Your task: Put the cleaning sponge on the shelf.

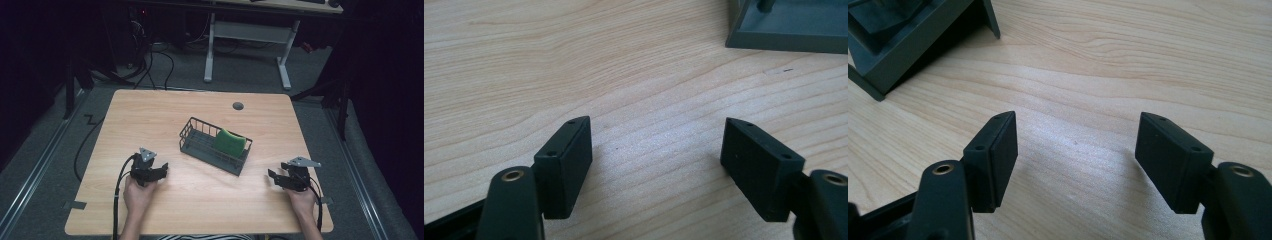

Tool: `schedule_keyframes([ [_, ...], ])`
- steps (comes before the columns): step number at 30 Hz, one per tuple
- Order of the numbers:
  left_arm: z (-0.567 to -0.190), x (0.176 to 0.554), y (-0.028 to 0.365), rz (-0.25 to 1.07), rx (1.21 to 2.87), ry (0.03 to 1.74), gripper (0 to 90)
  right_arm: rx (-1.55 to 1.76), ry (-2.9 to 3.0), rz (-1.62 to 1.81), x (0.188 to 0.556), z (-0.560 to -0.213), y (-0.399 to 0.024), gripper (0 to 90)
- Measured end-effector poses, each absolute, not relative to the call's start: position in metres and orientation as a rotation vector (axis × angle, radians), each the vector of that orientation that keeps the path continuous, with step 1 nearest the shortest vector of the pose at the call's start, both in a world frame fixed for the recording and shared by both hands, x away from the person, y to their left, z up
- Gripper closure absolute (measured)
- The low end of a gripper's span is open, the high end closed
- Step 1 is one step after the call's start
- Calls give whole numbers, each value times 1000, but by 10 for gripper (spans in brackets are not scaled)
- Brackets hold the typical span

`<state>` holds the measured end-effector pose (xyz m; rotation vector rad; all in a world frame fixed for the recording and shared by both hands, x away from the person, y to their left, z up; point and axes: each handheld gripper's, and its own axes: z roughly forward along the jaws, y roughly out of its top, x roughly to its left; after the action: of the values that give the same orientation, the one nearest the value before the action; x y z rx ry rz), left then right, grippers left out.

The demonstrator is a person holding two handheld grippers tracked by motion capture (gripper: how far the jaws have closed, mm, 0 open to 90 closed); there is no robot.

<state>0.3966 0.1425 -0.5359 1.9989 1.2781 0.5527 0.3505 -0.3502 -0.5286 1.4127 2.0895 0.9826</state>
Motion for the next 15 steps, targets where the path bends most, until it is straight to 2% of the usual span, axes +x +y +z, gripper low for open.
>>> schedule_keyframes([
  [15, -536, 396, 142, 555, 1997, 1279, 292, 1391, 2123, 885, 351, -530, -343, 295],
])
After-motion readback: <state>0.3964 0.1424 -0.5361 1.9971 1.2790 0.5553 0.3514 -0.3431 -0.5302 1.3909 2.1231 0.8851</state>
